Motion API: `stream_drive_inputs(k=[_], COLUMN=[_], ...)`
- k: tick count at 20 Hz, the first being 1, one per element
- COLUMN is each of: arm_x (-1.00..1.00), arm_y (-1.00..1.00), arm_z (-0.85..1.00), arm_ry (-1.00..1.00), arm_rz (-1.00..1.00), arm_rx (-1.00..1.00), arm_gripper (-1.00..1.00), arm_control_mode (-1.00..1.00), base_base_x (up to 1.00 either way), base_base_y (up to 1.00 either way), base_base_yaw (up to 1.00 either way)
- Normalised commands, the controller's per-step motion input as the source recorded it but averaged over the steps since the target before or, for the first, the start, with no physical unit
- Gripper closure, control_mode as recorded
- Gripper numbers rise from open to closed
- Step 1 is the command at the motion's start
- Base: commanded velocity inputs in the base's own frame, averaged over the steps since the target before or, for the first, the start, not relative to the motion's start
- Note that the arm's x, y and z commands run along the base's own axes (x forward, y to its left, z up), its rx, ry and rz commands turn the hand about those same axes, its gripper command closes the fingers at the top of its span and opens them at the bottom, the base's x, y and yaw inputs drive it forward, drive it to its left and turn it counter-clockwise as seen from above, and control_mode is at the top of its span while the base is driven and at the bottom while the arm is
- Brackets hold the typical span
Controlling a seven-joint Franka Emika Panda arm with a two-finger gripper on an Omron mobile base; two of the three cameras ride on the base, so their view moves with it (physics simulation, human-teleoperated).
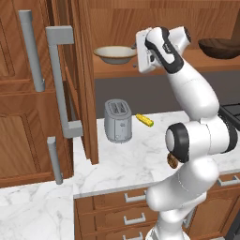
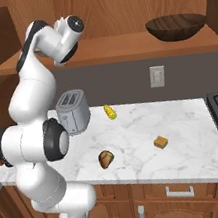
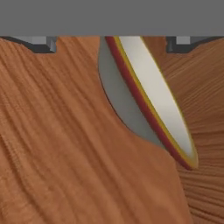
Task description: Pick both bowls and place them on the counter. Then place the bread in one bowl and place the cake in the other bowl.
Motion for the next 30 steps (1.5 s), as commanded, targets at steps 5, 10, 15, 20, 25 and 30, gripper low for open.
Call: stream_drive_inputs(k=[5,10,15,20,25,30], arm_x=[0.22,0.21,0.22,0.04,-0.02,-0.11], arm_y=[0.02,0.08,0.03,0.0,0.0,0.0], arm_z=[0.01,-0.01,-0.05,-0.16,-0.18,-0.15], arm_ry=[0.11,0.05,0.02,0.01,0.08,0.17], arm_rz=[-0.04,-0.04,-0.03,-0.01,0.0,0.0], arm_rx=[0.0,0.0,0.0,0.0,0.0,0.05], arm_gripper=[-1.0,-1.0,-1.0,1.0,1.0,1.0], arm_control_mode=[-1.0,-1.0,-1.0,-1.0,-1.0,-1.0], base_base_x=[0.0,0.0,0.0,0.0,0.0,0.0], base_base_y=[0.0,0.0,0.0,0.0,0.0,0.0], base_base_yaw=[0.0,0.0,0.0,0.0,0.0,0.0])
